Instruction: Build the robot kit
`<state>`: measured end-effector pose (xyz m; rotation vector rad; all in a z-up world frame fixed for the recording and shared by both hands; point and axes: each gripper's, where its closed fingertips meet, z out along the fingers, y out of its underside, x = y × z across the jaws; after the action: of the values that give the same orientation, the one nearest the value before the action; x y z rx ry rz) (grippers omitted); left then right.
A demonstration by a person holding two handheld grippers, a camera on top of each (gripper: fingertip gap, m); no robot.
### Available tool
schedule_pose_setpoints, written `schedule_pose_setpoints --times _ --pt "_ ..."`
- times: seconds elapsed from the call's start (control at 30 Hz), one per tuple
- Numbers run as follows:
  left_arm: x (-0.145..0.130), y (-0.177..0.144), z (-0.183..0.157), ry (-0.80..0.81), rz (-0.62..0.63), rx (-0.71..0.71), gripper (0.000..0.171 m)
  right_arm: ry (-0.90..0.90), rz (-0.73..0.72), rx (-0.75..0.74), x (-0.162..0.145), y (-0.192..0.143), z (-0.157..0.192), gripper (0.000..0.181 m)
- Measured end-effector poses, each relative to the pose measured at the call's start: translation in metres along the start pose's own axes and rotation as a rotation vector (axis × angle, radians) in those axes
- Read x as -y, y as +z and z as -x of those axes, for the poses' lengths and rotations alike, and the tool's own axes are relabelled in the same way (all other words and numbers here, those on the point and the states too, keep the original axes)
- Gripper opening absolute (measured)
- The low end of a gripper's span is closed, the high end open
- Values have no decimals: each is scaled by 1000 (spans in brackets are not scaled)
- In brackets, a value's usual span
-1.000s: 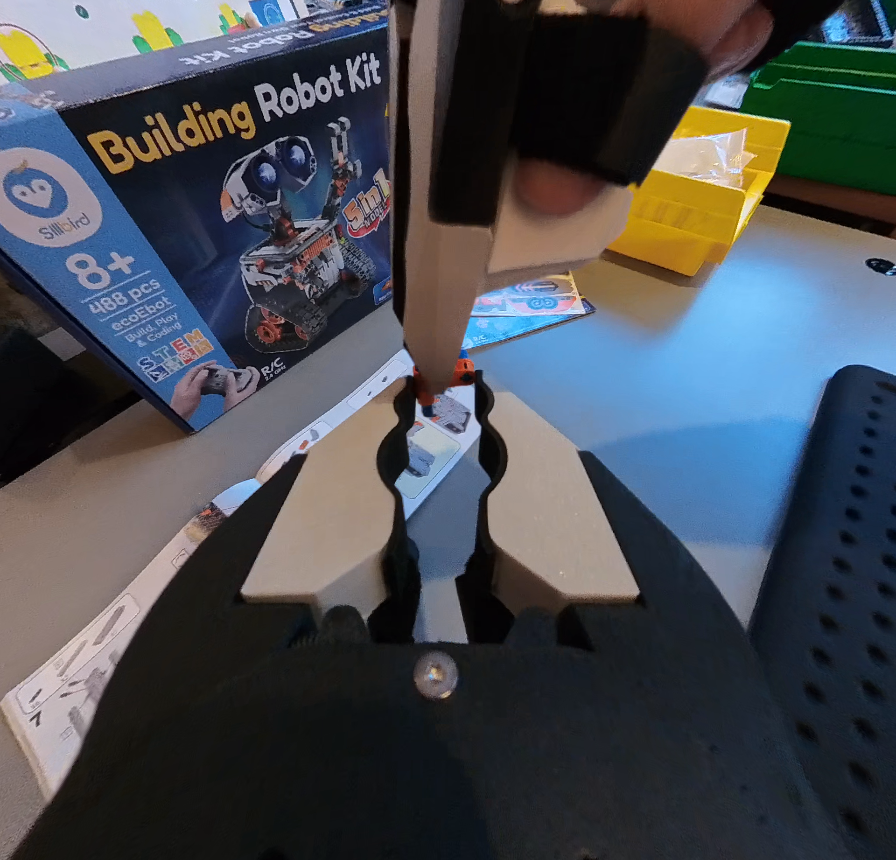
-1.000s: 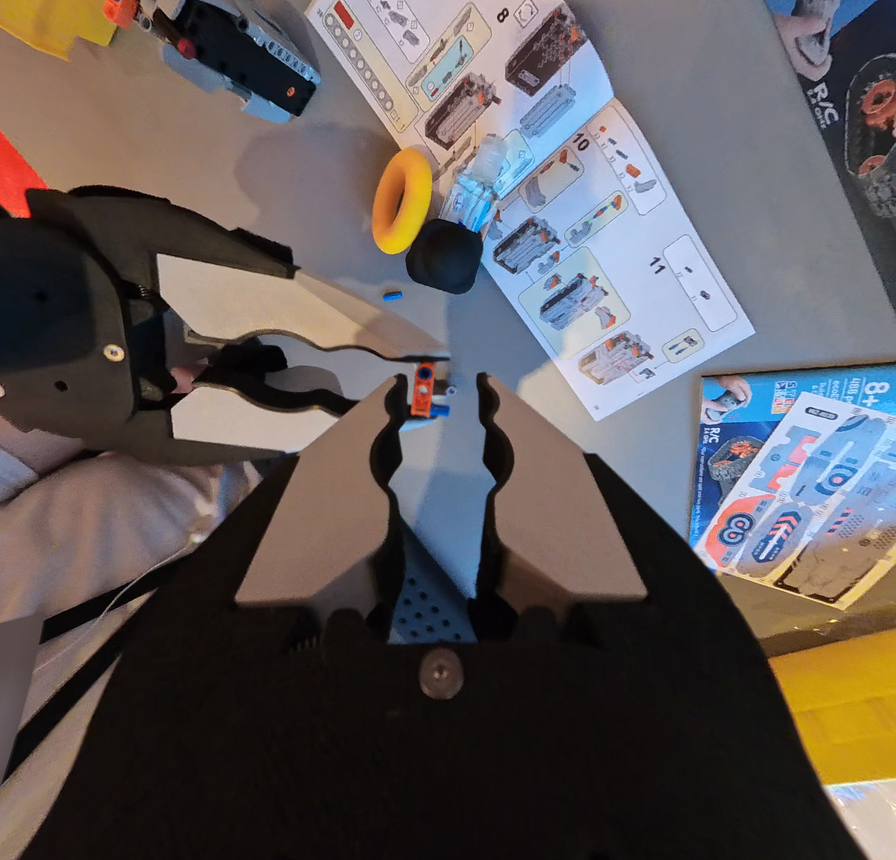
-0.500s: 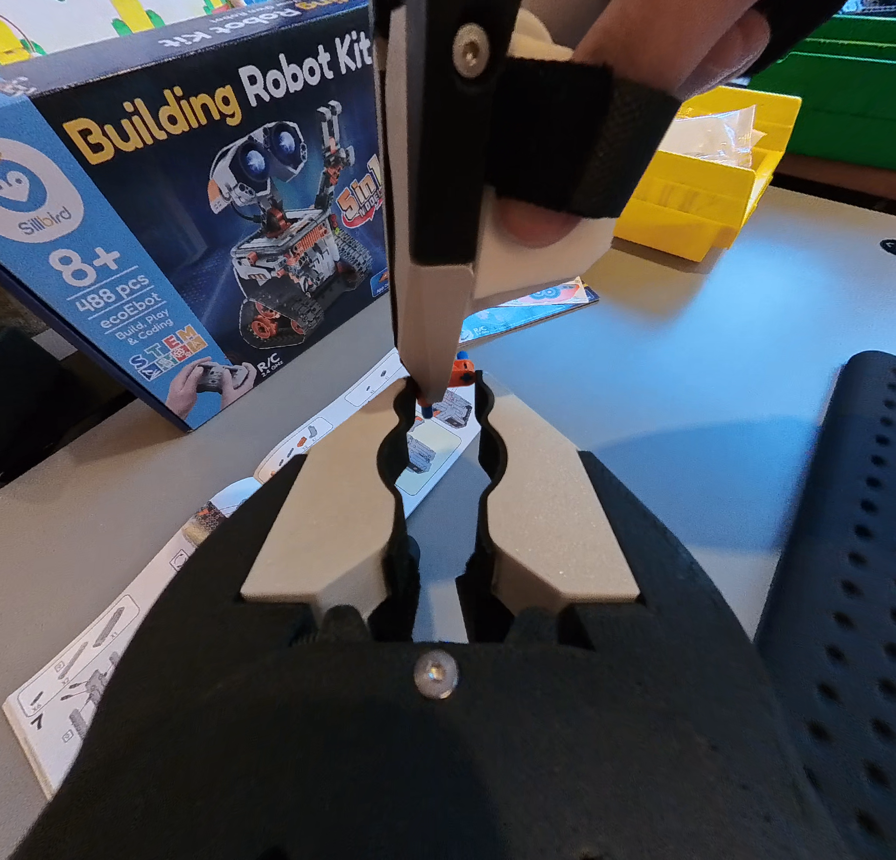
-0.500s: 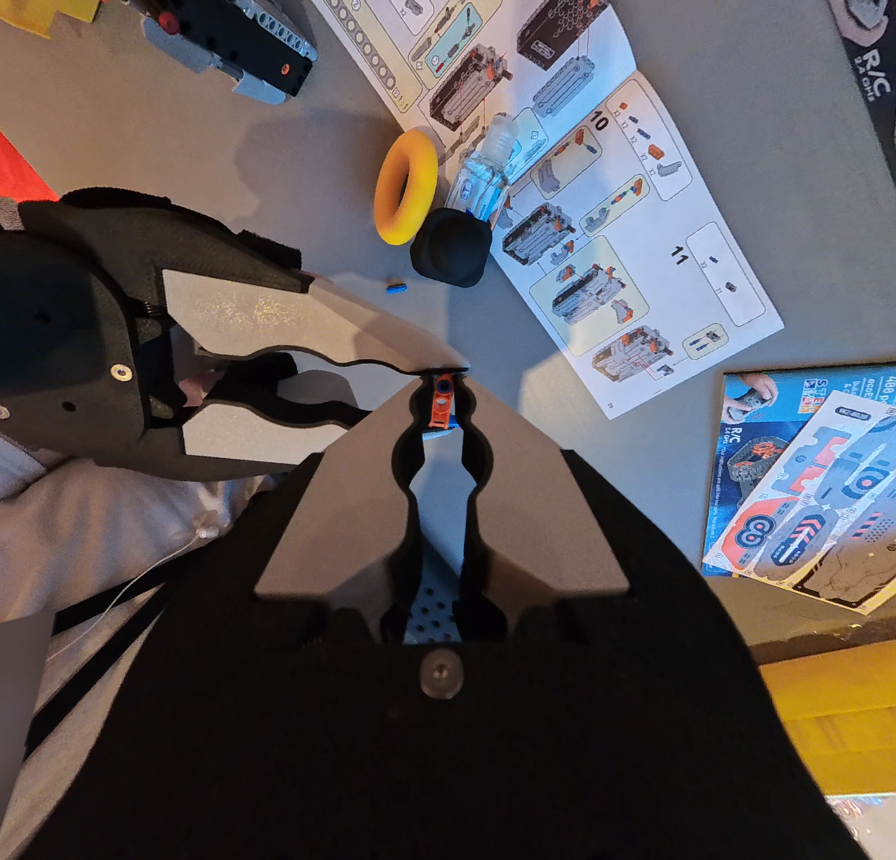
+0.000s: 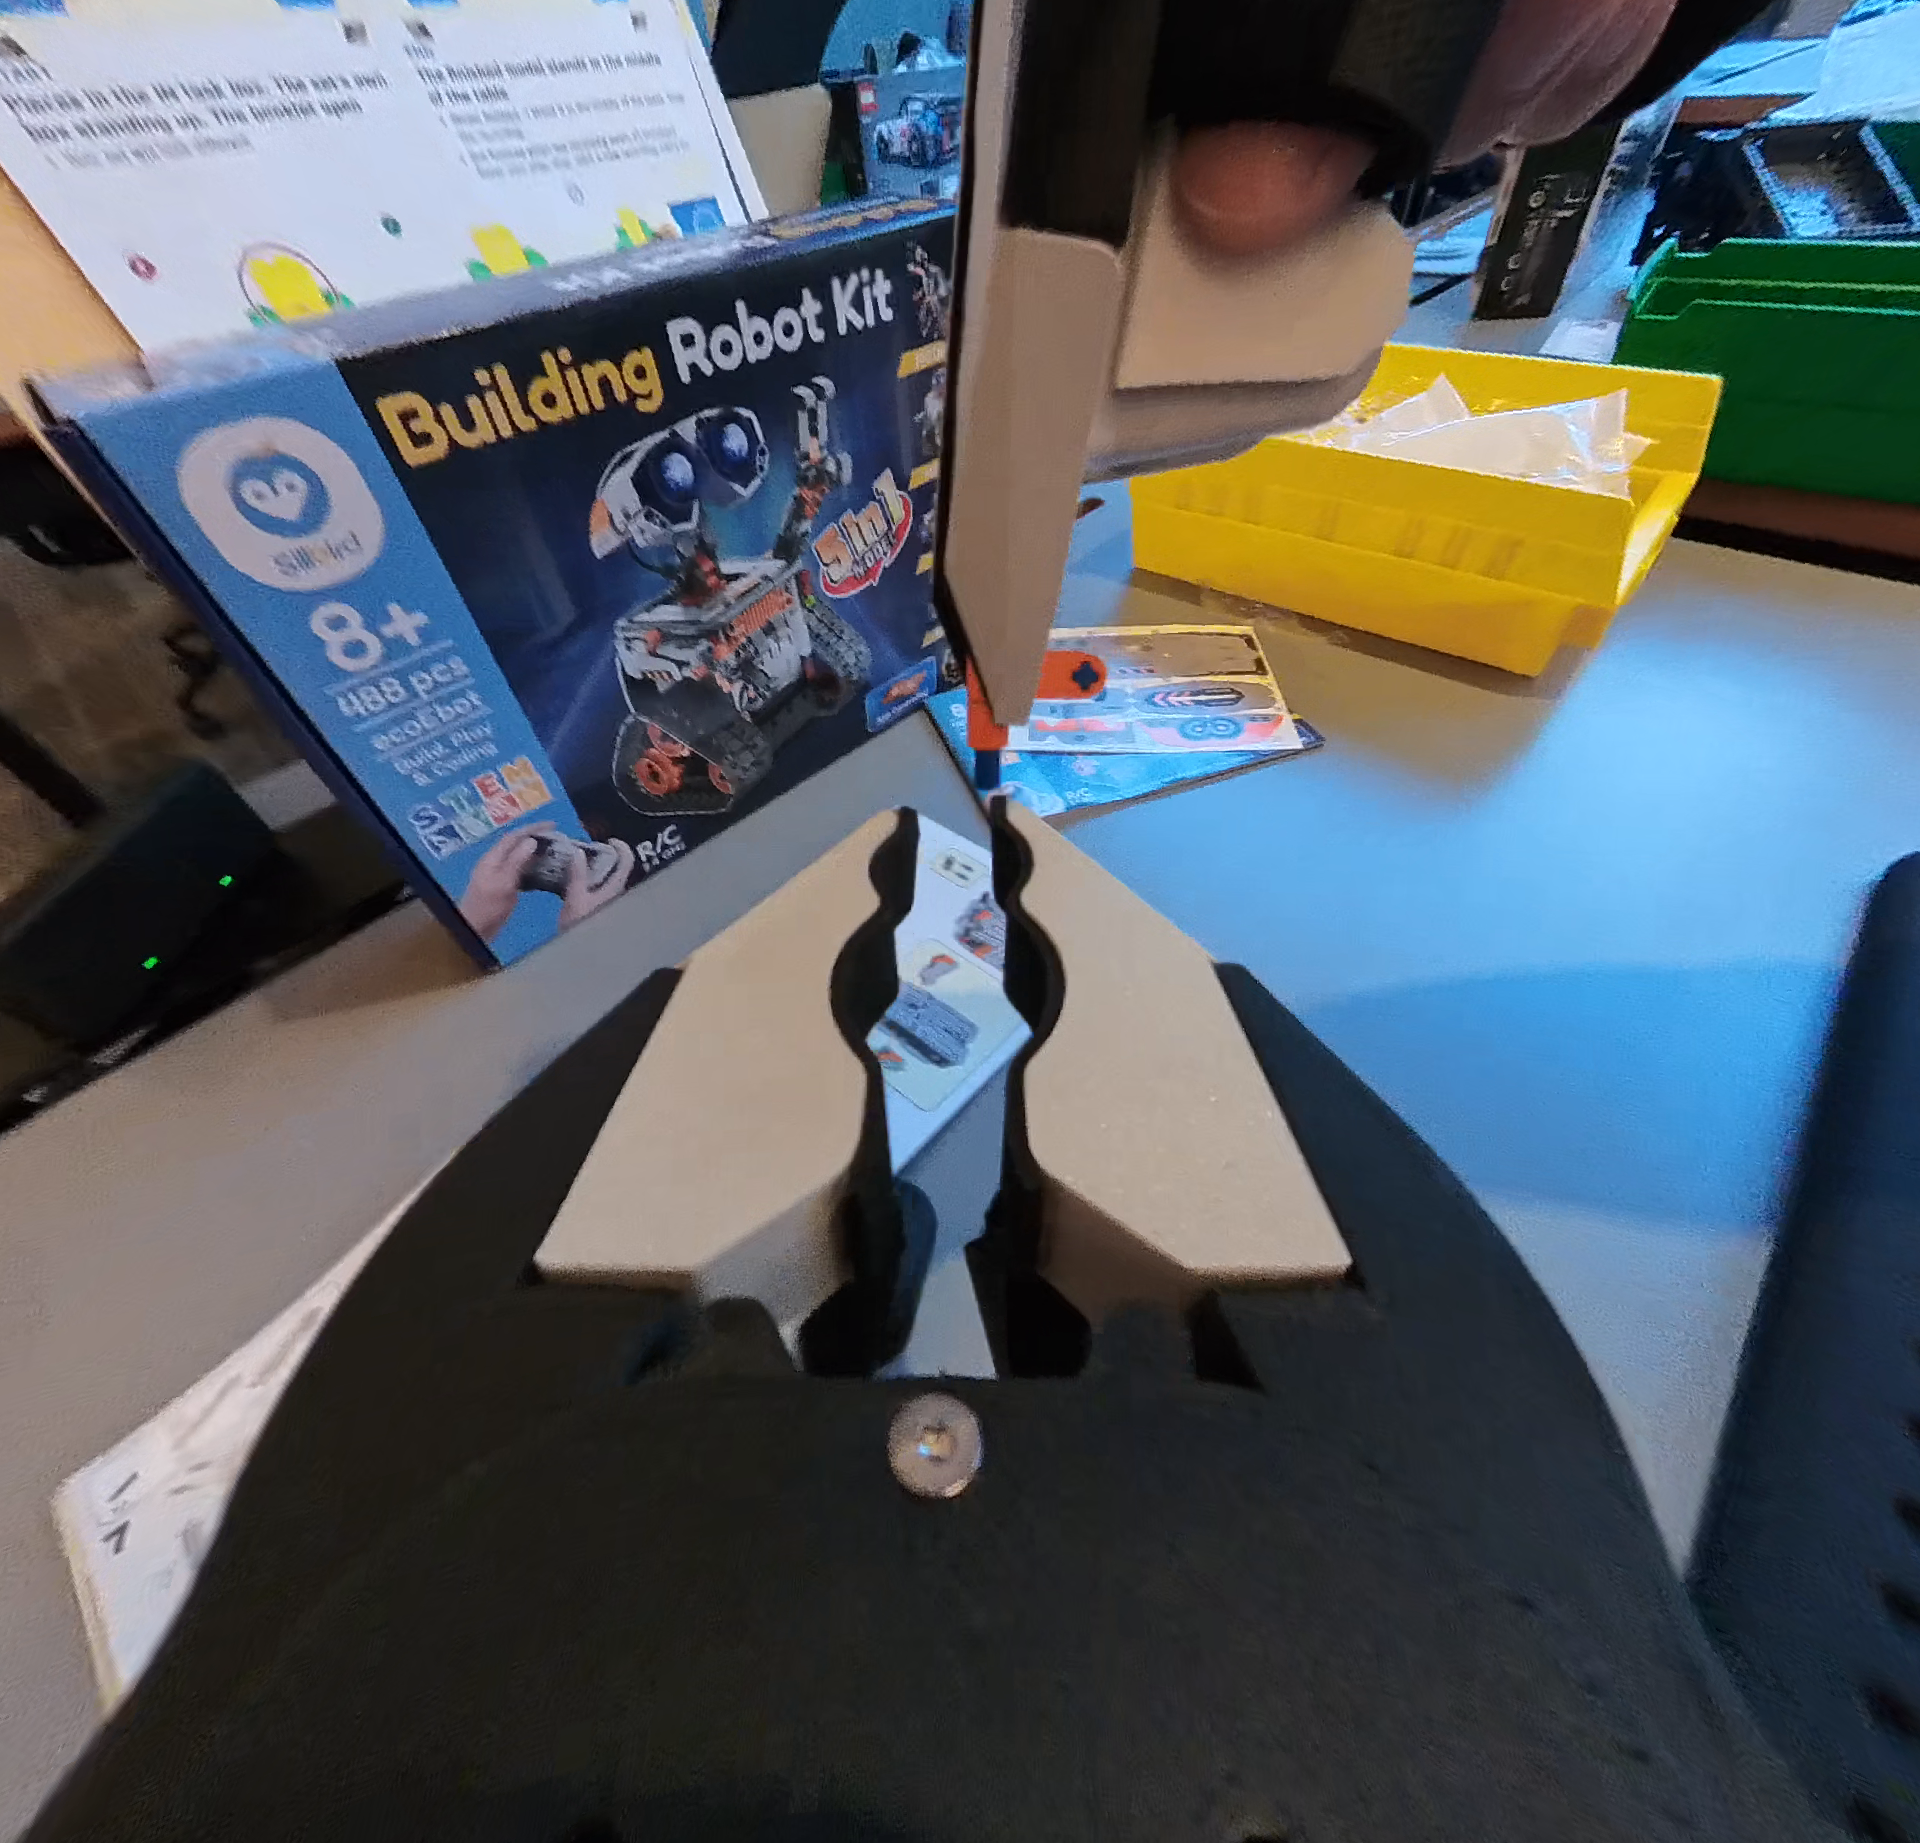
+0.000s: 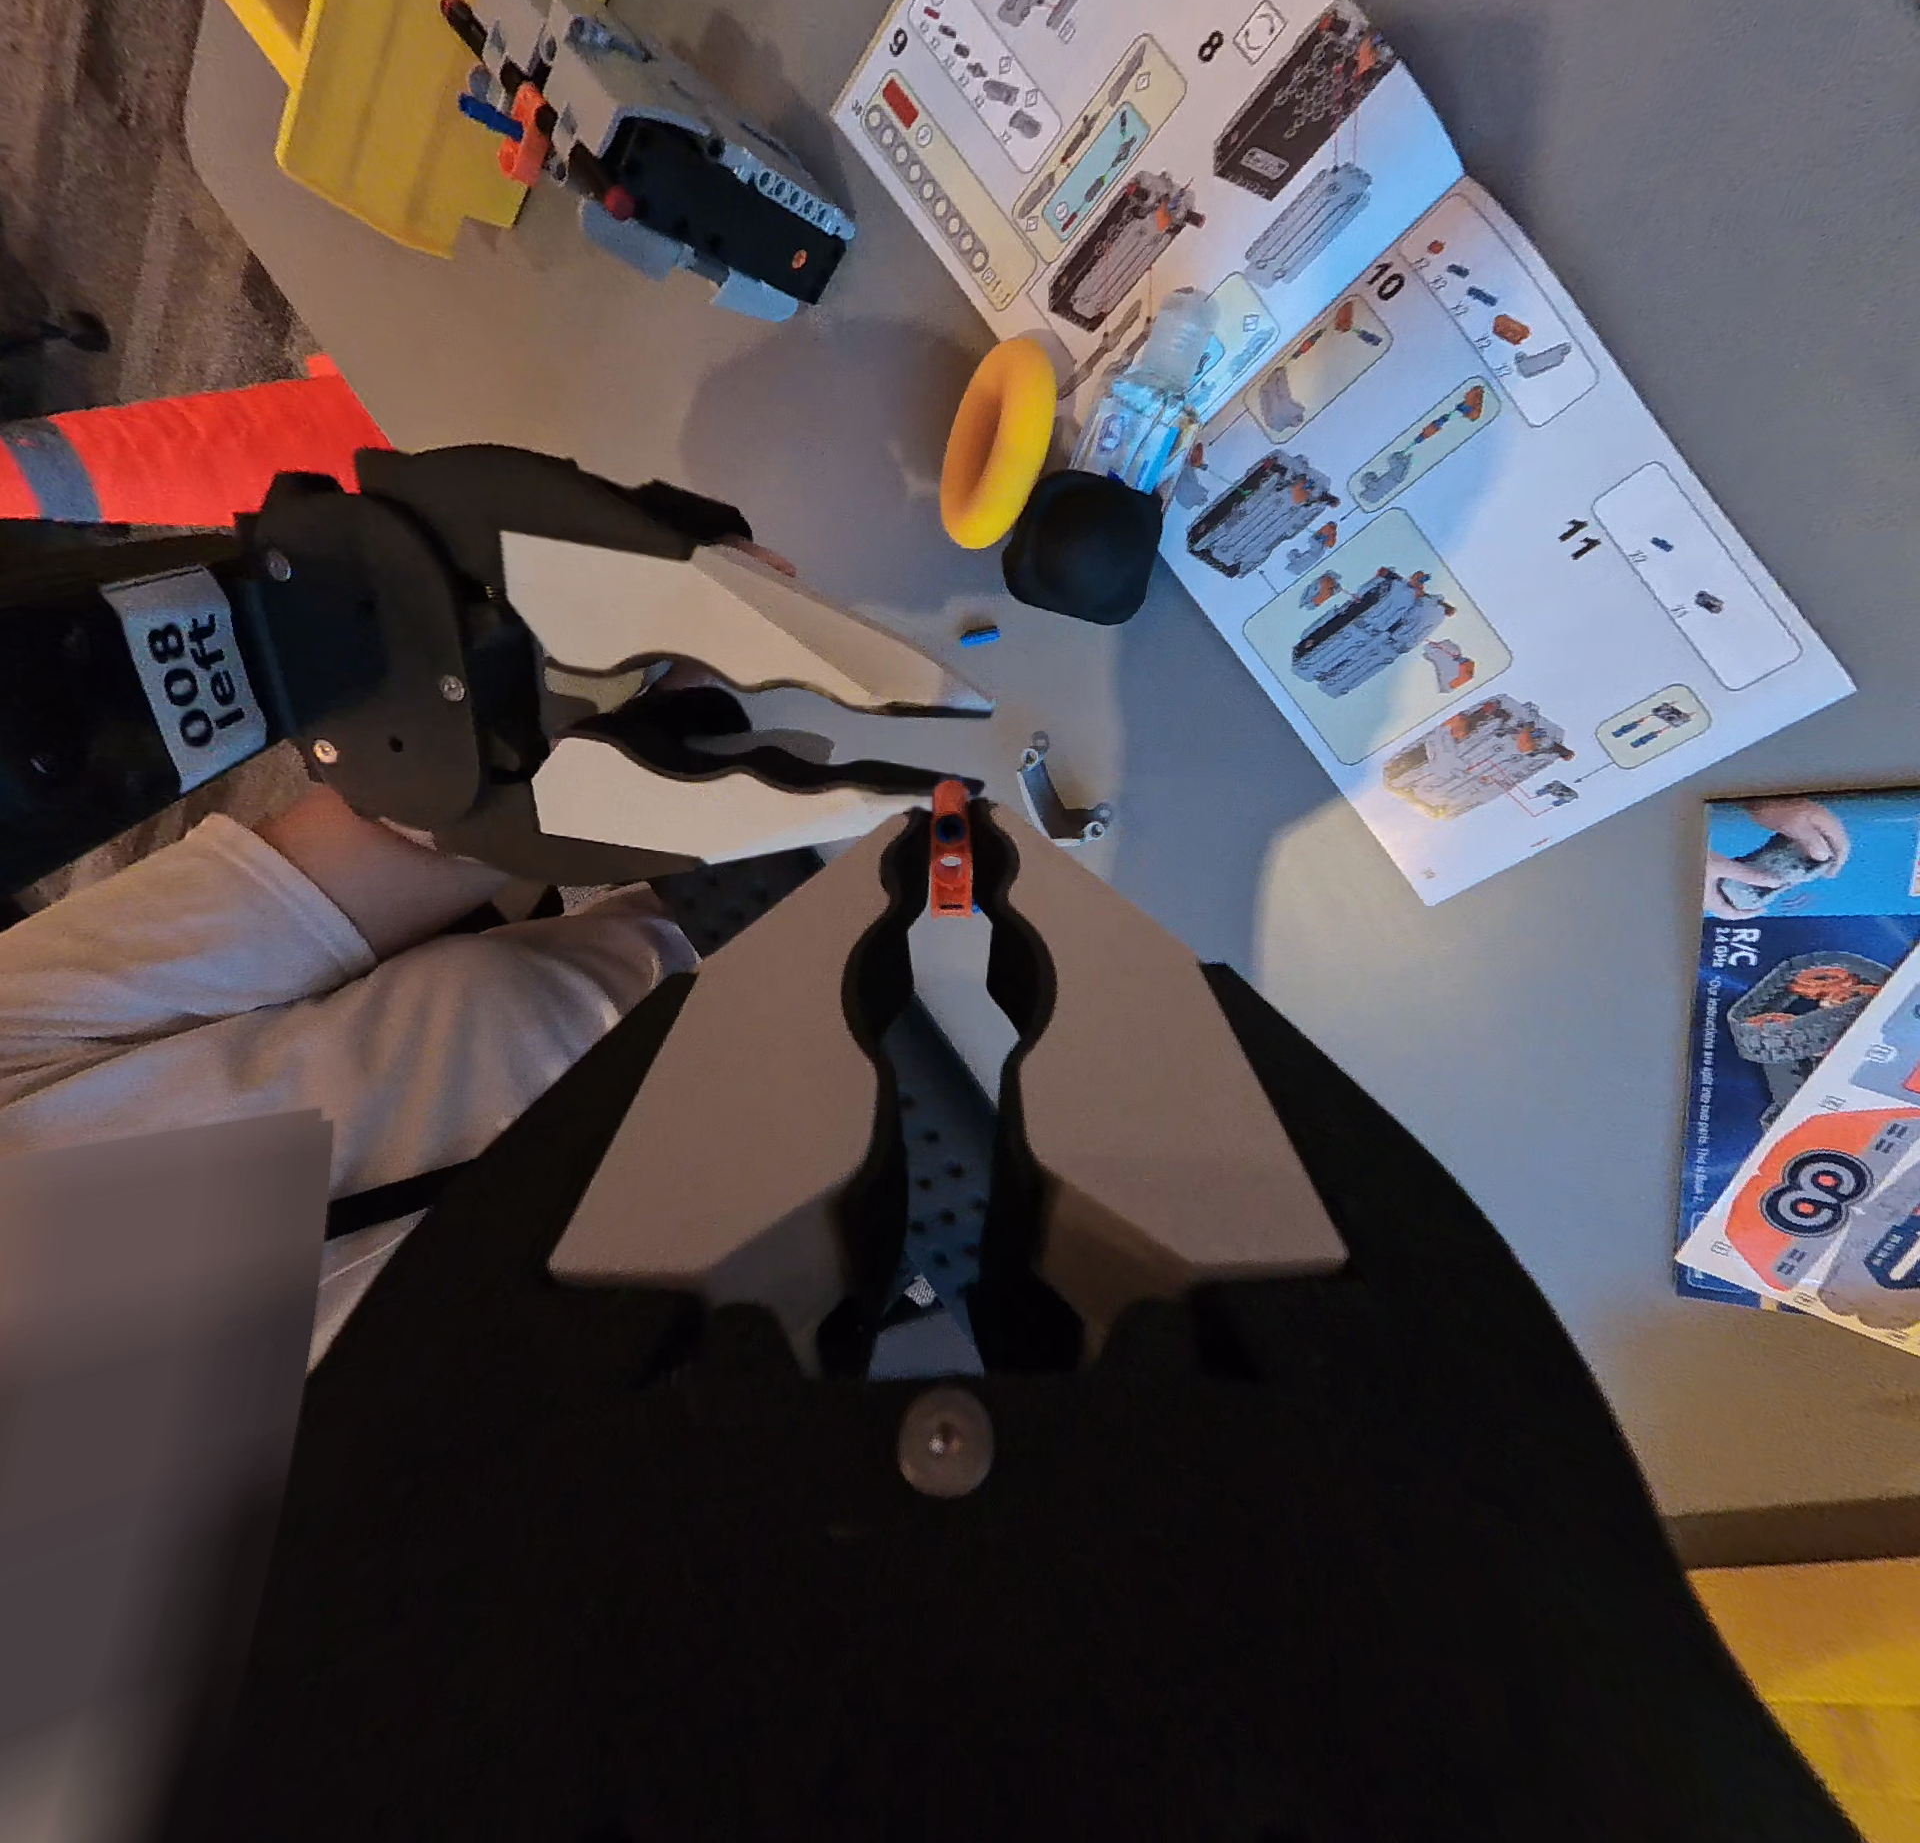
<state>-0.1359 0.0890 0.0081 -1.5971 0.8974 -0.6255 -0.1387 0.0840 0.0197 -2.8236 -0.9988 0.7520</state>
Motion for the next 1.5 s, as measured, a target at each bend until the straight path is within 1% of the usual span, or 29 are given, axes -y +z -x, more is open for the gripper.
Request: schedule_pose_setpoints --times 0.17,0.3,0.33,0.37,0.4,0.43,0.6,0.7,0.9,1.13,1.33,1.5 --pt "-1 2 -7 -3 0 -45 9 -9 35 -23 -5 1 0 6" --pt "-3 3 -10 -22 8 -75 19 -7 56 -40 -6 4 1 6" --pt "-3 3 -11 -19 9 -80 17 -9 64 -48 -6 4 2 6" --pt "-3 2 -9 -11 10 -75 12 -13 70 -59 -5 5 3 5" --pt "-2 0 -7 6 10 -65 3 -12 71 -63 -2 6 6 5" --pt "0 -3 -2 23 7 -49 1 -6 71 -64 2 7 9 6" --pt "16 -23 25 -12 -6 -40 1 -65 61 -117 33 0 30 6" --pt "24 -33 33 -24 -16 -46 1 -113 52 -127 45 -5 42 7" --pt "26 -36 35 -30 -44 -31 1 -125 57 -120 48 -3 46 7" --pt "24 -35 36 -41 -47 -27 1 -118 47 -106 48 0 45 7" --pt "23 -35 36 -50 -51 -28 1 -92 38 -62 48 1 46 8" --pt "21 -34 38 -59 -51 -21 1 -92 34 -68 49 0 45 8"
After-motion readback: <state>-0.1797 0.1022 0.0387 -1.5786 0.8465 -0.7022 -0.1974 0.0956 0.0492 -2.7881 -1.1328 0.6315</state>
